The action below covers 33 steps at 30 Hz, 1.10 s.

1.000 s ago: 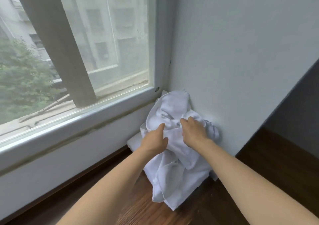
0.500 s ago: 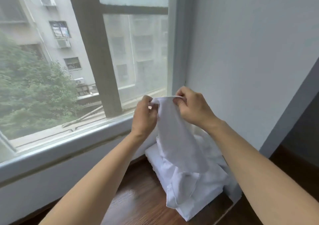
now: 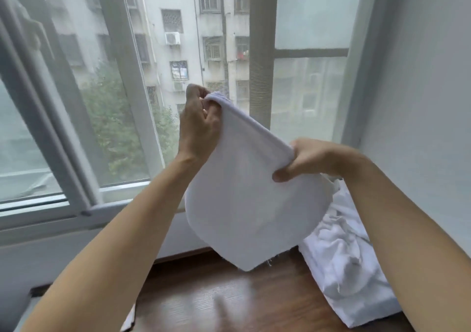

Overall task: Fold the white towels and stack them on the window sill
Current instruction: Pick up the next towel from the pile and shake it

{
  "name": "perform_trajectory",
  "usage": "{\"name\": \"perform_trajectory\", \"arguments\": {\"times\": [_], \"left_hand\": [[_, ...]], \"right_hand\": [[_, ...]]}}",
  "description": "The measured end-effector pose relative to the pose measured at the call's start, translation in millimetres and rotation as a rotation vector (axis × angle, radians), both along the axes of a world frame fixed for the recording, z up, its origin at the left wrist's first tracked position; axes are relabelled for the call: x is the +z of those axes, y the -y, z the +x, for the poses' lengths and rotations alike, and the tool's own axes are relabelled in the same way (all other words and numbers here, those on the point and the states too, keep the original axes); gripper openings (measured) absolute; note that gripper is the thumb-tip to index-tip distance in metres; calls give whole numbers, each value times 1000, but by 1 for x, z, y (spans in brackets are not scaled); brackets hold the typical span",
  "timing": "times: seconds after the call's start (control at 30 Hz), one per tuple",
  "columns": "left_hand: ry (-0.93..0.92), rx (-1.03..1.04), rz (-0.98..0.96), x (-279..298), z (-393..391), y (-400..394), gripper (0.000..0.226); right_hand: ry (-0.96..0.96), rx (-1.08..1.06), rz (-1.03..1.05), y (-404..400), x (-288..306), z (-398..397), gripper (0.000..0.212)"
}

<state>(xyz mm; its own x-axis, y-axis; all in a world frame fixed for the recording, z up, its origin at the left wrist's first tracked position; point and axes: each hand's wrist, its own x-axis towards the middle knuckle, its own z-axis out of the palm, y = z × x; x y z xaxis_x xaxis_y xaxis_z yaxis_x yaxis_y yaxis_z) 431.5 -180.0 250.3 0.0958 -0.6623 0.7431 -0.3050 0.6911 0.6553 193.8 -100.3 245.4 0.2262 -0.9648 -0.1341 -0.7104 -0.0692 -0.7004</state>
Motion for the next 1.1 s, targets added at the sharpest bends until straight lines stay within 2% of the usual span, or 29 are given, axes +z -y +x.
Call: {"name": "perform_trajectory", "arguments": {"times": [0.1,0.17,0.23,0.33,0.43,0.5,0.53,0.57,0.7,0.8,0.83,0.9,0.97,1.03,1.1], "left_hand": [[-46,143,102,-20,54,-7,2],[-64,210,206,-34,91,-9,3],[-53,239,357,-55,131,-8,8],[-9,252,633,-88,184,-11,19],[194,164,880,-117,218,-22,10],[510,114,967,-128,226,-38,5],[622,118,953,-128,225,-47,6],[634,97,891,-127,222,-52,8],[137,-343,694,-85,192,-85,55],[187,-311,486,-57,180,-92,50],[252,-273,430,-53,179,-90,42],[396,-200,357,-48,183,-89,28],[440,-134,339,-46,188,-91,25],[324,-102,369,-42,191,-92,25],[111,-123,445,-34,190,-94,21]], "right_hand": [[-92,17,116,4,-20,17,15],[-54,-59,87,6,-31,31,21],[62,-180,-87,6,-35,54,23],[369,-284,-353,5,-31,101,14],[579,-320,-491,1,-21,152,17],[578,-256,-536,0,-15,184,20],[524,-210,-560,0,-13,198,21],[455,-159,-576,0,-11,213,21],[81,35,-584,1,-10,258,21],[-63,68,-559,-1,-14,273,21],[-38,47,-565,-3,-14,273,19],[169,-5,-491,-7,-15,264,27],[420,18,-278,-7,-21,245,41],[461,180,-41,-6,-35,225,38],[413,352,134,-2,-62,211,40]]}}
